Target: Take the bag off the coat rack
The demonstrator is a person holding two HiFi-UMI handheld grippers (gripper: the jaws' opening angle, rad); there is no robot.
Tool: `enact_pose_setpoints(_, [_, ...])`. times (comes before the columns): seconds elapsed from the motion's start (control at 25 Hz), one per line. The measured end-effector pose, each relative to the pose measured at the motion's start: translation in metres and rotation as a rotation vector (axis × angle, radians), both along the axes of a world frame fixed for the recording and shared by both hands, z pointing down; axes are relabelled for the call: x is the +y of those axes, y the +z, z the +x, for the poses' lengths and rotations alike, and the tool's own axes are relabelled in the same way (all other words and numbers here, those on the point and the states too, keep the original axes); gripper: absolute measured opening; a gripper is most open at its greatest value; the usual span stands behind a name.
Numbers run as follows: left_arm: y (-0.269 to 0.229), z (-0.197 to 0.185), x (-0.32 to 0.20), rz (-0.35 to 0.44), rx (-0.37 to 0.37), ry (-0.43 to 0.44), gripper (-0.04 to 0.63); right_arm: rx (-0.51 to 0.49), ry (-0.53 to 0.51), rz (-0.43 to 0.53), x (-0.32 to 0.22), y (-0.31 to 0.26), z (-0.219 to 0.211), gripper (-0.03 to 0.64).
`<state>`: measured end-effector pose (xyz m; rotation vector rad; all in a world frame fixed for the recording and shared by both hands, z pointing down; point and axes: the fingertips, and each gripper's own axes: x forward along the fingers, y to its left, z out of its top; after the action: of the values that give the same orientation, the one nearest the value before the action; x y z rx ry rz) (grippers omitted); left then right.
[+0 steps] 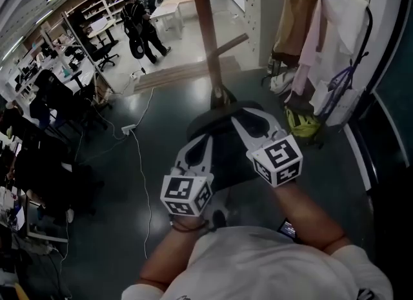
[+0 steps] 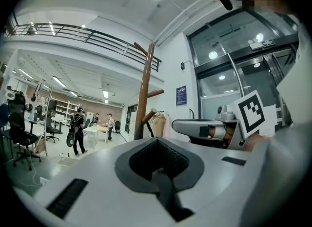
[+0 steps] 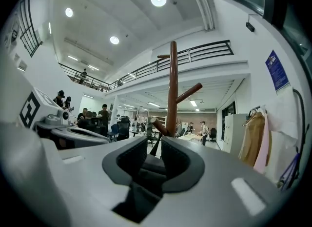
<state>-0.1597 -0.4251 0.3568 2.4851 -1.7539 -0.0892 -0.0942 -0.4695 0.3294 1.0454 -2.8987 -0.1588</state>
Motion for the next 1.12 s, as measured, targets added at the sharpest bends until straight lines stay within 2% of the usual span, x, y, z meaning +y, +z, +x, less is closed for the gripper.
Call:
enact_pose_setpoints(0.24, [-0.026, -0.023, -0.057, 0.043, -0.005, 0.042, 0.006, 0.048, 0.049, 0.003, -0.061, -0.005, -0.026, 0.069])
enact_pose_setpoints(0.56, [-0.033, -0.045, -0.096, 0.050, -0.004, 0.068, 0.006, 0.111, 0.087, -0.040, -0.108, 0.012, -0.048, 0.075])
enact_pose_setpoints(0.76, [-0.028, -0.051, -0.105, 0.043, 0.000, 0.080, 0.006, 0.141, 0.115, -0.055, -0.122, 0.022, -0.052, 0.075])
enact_pose_setpoints(0.96, [-0.024, -0.052, -0.107, 0.037, 0.004, 0.081, 0.006, 0.155, 0.124, -0.021, -0.124, 0.021, -0.051, 0.035])
enact_pose_setpoints(1.12, [-0.024, -0.051, -0.104, 0.036, 0.010, 0.078, 0.006, 0.128, 0.114, -0.013, -0.120, 0.019, -0.048, 0.024])
